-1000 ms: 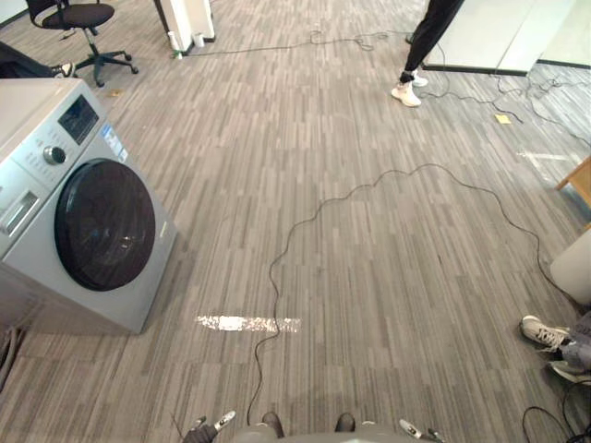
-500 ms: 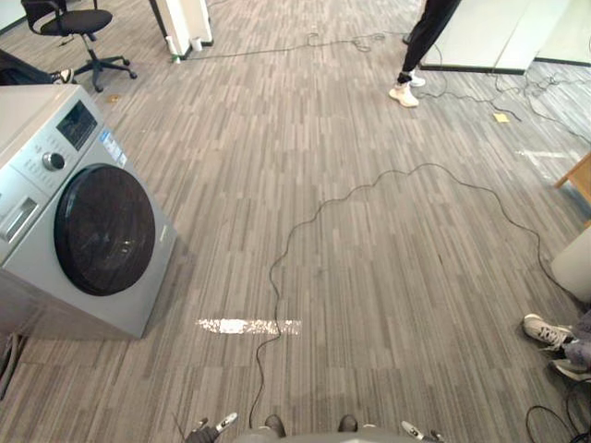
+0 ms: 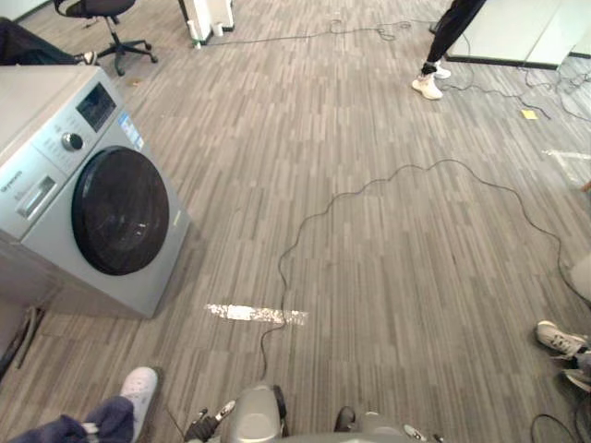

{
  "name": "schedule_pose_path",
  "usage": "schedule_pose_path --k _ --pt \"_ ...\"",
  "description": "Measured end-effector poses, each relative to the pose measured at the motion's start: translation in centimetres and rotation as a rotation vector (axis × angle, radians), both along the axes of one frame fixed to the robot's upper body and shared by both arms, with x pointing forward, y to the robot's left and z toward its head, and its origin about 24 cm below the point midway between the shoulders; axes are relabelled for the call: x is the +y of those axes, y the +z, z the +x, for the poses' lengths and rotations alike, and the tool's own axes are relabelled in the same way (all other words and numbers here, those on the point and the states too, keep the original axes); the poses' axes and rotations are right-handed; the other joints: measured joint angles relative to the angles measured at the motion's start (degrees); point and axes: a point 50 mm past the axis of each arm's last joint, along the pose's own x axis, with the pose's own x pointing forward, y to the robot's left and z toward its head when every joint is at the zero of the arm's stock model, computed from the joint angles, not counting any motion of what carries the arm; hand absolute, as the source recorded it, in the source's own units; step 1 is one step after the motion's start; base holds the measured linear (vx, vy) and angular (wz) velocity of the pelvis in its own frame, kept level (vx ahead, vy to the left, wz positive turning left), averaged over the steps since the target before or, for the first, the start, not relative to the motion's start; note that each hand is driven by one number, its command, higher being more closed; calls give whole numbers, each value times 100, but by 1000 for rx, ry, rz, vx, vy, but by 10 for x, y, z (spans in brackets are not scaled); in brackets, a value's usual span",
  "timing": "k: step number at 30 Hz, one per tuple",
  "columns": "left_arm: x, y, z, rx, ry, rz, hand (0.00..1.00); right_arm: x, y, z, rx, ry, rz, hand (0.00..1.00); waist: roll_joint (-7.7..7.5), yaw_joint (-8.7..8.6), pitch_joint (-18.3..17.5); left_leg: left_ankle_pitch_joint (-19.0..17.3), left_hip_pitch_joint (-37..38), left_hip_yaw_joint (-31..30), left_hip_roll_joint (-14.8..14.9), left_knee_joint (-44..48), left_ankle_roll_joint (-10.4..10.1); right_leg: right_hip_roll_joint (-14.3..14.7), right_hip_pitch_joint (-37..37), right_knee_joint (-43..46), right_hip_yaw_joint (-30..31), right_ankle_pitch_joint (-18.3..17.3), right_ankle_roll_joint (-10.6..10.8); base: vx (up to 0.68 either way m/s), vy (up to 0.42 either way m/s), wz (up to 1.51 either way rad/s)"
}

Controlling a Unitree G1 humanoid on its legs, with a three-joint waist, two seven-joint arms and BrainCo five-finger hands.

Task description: Organize washtable

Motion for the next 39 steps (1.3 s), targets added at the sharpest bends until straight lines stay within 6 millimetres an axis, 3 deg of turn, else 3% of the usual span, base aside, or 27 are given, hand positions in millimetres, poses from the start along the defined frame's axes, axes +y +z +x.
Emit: schedule_pose_path --k 1,4,5,6,8,9,11,13,15,16,17,18,19,20,23,27,30,31,32,33,34,36,38,39 --pt "8 1 -2 -2 20 18 0 10 -2 -6 19 6 23 0 -176 41 -68 -75 -97 107 -246 90 123 -171 66 -35 164 -302 -31 308 111 3" --pt "9 -1 -18 26 119 7 0 12 -4 -13 49 6 33 0 -345 47 -335 -381 -123 252 -638 278 625 -615 -77 306 312 -635 291 342 197 -10" --pt "11 -1 -23 37 150 9 0 10 -3 -12 44 -7 32 0 -404 49 -379 -541 -8 348 -826 300 825 -796 -386 1197 496 -829 488 315 161 -16" --pt "11 -1 -24 44 156 6 0 11 -3 -11 35 -26 33 0 -400 32 -376 -601 87 373 -881 296 858 -876 -613 1802 599 -845 524 392 199 -1" --pt "12 -2 -28 59 153 7 0 11 -3 -6 7 -42 45 0 -417 -111 -363 -807 651 394 -1045 207 962 -1068 -1187 3832 742 -323 545 427 188 11" --pt "13 -1 -28 61 140 8 0 13 -3 -6 6 -35 53 0 -349 -122 -319 -904 1184 374 -1107 2 972 -1132 -1413 4775 546 -180 371 397 121 -1" --pt "13 -1 -24 54 110 13 0 16 -3 -5 -1 -55 64 0 -352 -140 -316 -920 1651 352 -1143 -302 954 -1131 -1613 5217 255 -306 252 380 77 -7" --pt "12 0 -13 28 83 14 0 14 -3 -2 -18 -66 66 0 -307 -171 -303 -900 2051 296 -1112 -610 919 -968 -1869 4944 -125 -664 157 369 24 3" --pt "8 1 -2 2 58 6 0 11 -1 3 -54 -83 69 0 -181 -323 -227 -890 2320 175 -953 -807 802 -624 -2032 3868 -441 -858 6 409 -40 28" --pt "6 1 4 -13 53 2 0 10 0 5 -67 -94 66 0 -127 -427 -195 -885 2414 107 -862 -860 614 -376 -2167 2930 -407 -803 -16 467 -71 35" --pt "5 2 5 -17 50 2 0 10 0 5 -69 -100 67 0 -119 -455 -190 -881 2492 80 -825 -897 517 -212 -2195 2228 -274 -547 -68 387 -70 30" --pt "5 2 5 -21 50 3 0 11 -1 1 -65 -115 71 0 -129 -435 -194 -900 2583 62 -834 -970 408 -44 -2162 1463 -77 8 -174 423 -90 31" --pt "1 1 7 -24 47 -4 0 12 -1 -6 -50 -128 74 0 -104 -431 -210 -953 2773 -52 -777 -1036 317 33 -2124 1412 -5 723 -559 414 -104 18" --pt "-5 0 7 -26 51 -21 0 7 -1 -6 -47 -119 62 0 15 -403 -242 -846 2755 -75 -636 -1016 139 105 -2054 1296 -54 675 -626 427 -128 14" --pt "-8 0 7 -30 60 -26 0 5 0 -6 -47 -114 54 0 90 -423 -216 -468 2589 -92 -503 -656 -336 179 -1714 745 -138 687 -651 401 -172 5" --pt "-4 1 8 -42 61 -11 0 8 -2 -13 -3 -66 56 0 -64 -406 -153 -748 2259 -82 -215 207 -186 65 -649 -52 -273 731 -661 285 -58 30" --pt "-2 2 9 -46 56 -2 0 8 -2 -8 -6 -32 50 0 -90 -411 -150 -739 1656 -283 -194 54 -187 -94 -423 -362 -335 832 -504 52 72 20" --pt "-2 2 7 -42 57 -1 0 7 -2 -8 -6 -27 49 0 -76 -411 -145 -702 1497 -378 -198 -175 -184 -119 -390 -431 -330 871 -438 14 145 -4" --pt "-4 1 4 -28 50 -7 0 4 -1 -8 -4 -12 40 0 26 -407 -134 -296 1321 -528 -127 -642 -171 -38 -352 -502 -289 883 -279 -2 184 -27" --pt "0 0 1 -14 50 0 0 5 -1 -7 1 2 41 0 -3 -346 -141 -243 1369 -422 -168 -626 77 -31 -320 -561 -146 908 -158 -4 177 -30" --pt "3 1 0 -10 48 7 0 8 -2 -10 6 1 48 0 -39 -340 -157 -272 1377 -398 -228 -695 65 -76 -318 -624 -86 919 -135 44 226 -31" --pt "11 2 -1 -5 42 26 0 17 -4 -13 13 -14 71 0 -263 -261 -240 -232 1499 -233 -408 -991 153 -191 -338 -743 87 989 -41 83 211 -25" --pt "13 2 -1 -1 38 31 0 19 -4 -15 14 -28 78 0 -297 -278 -251 -163 1601 -170 -524 -1124 257 -279 -306 -773 138 1012 7 37 94 -18" --pt "7 1 1 16 -64 29 0 16 -4 -16 13 -33 73 0 -230 -257 -300 116 1939 -382 -569 -1622 322 -149 34 -1510 224 1395 37 17 30 -6"
